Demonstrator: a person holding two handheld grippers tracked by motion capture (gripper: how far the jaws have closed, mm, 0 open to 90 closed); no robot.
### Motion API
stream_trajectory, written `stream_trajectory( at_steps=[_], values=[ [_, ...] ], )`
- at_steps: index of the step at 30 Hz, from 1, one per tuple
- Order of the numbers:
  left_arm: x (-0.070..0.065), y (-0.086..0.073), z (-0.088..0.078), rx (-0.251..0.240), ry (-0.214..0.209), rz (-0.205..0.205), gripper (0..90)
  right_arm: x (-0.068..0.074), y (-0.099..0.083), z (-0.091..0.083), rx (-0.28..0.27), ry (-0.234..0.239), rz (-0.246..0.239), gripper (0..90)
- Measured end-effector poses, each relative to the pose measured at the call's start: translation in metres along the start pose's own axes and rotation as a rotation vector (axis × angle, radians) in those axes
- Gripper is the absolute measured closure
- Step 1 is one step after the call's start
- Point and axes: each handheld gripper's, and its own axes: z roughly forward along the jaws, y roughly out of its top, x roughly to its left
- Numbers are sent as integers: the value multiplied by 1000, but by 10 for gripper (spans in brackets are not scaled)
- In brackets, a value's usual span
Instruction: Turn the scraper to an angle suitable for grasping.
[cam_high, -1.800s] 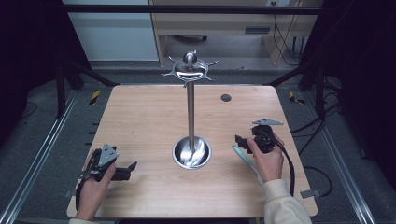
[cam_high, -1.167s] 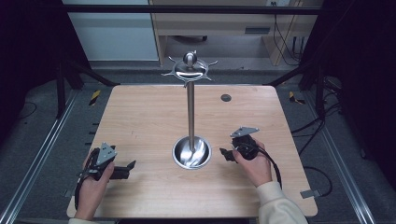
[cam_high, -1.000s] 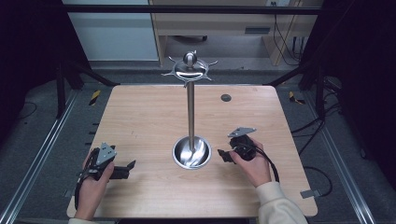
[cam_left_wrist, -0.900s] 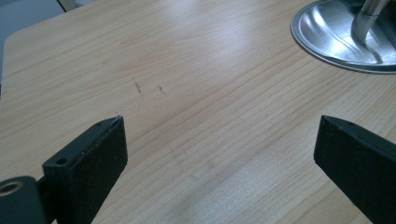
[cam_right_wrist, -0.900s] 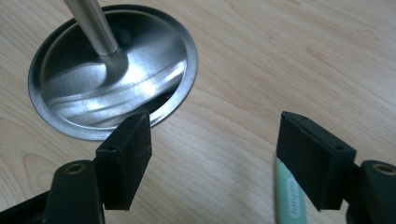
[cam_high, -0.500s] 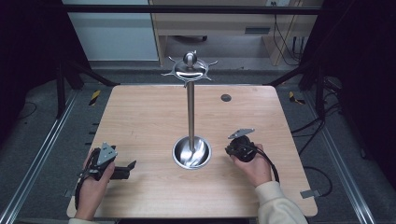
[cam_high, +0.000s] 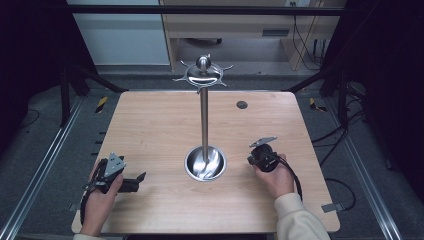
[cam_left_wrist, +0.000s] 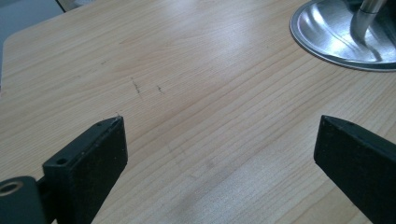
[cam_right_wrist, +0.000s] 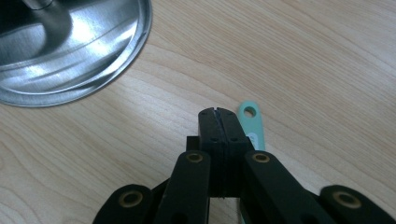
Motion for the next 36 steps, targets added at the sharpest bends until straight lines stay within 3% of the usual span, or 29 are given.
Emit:
stream_trajectory(
  at_steps=[17, 25, 36],
  values=[
    [-1, 0, 0, -1, 0, 3, 26, -10, -3, 9, 65, -9, 32, 900],
    [-1, 0, 0, -1, 1, 4, 26, -14, -4, 9, 72, -44, 41, 900],
    [-1, 0, 1, 3, -1, 9, 25, -26, -8, 6, 75, -77, 96, 900]
  ],
)
